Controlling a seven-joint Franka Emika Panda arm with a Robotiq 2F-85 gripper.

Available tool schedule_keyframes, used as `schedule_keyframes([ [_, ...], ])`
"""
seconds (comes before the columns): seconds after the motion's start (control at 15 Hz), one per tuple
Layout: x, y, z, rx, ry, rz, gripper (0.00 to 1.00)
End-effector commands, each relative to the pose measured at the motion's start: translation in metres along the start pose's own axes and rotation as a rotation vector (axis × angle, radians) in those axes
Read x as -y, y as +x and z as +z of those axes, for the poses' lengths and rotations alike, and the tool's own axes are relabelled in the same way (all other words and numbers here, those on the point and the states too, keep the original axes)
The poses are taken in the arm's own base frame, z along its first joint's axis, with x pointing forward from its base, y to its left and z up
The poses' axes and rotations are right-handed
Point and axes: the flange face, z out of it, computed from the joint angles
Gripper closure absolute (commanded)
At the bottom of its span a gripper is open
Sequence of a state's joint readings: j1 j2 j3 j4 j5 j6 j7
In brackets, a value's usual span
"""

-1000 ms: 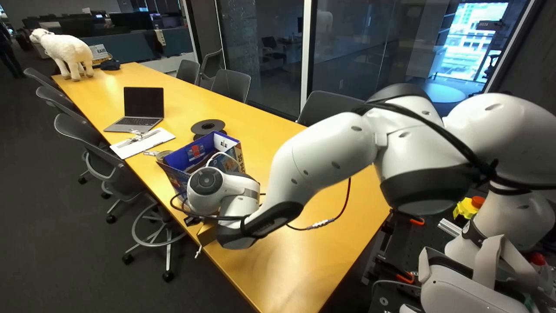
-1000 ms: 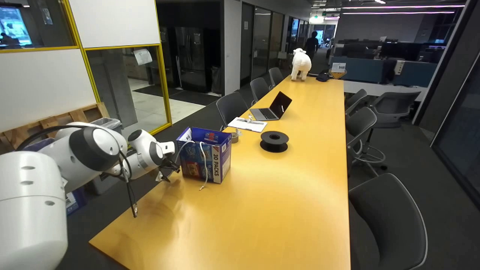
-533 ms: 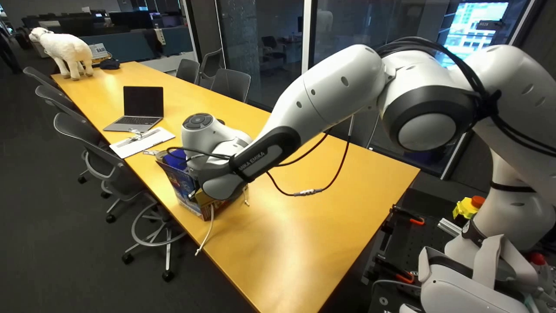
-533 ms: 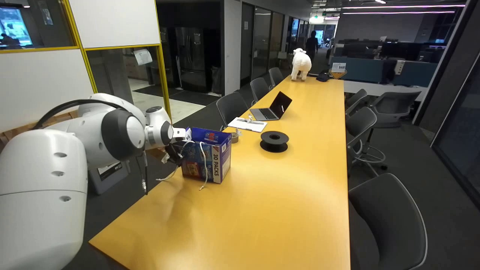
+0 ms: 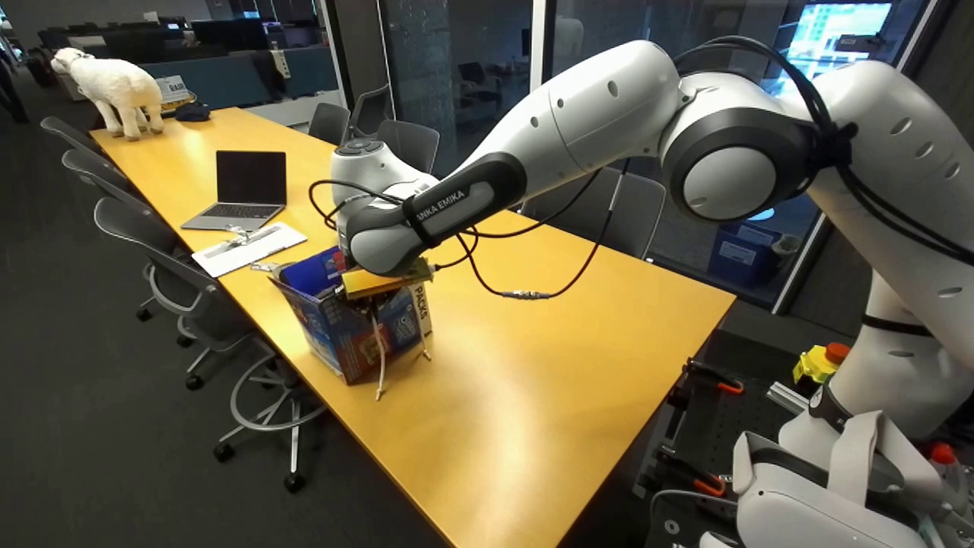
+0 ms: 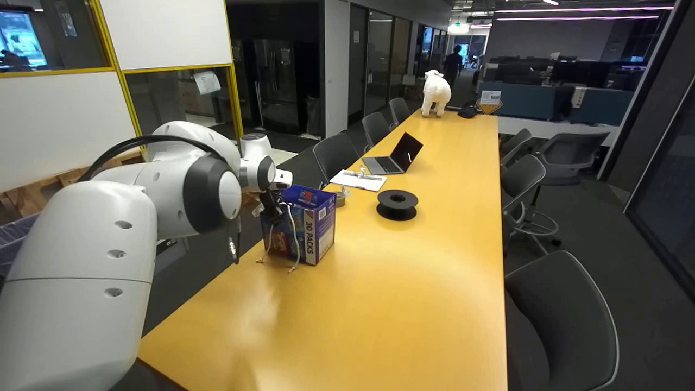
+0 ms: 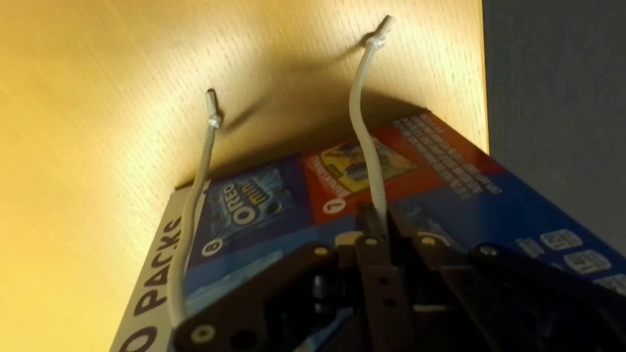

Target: Put the ropes into the box.

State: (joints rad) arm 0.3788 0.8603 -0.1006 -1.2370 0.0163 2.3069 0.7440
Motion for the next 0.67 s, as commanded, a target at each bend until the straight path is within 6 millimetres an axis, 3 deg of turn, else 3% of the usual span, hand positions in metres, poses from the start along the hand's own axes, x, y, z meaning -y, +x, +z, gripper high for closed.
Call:
schedule_keyframes([
  [0.0, 0.001, 0.027, -0.034, -0.132, 0.044, 0.069, 0.91],
  [0.6, 0.011, 0.051, -0.095, -0.587, 0.069, 0.094, 0.92],
])
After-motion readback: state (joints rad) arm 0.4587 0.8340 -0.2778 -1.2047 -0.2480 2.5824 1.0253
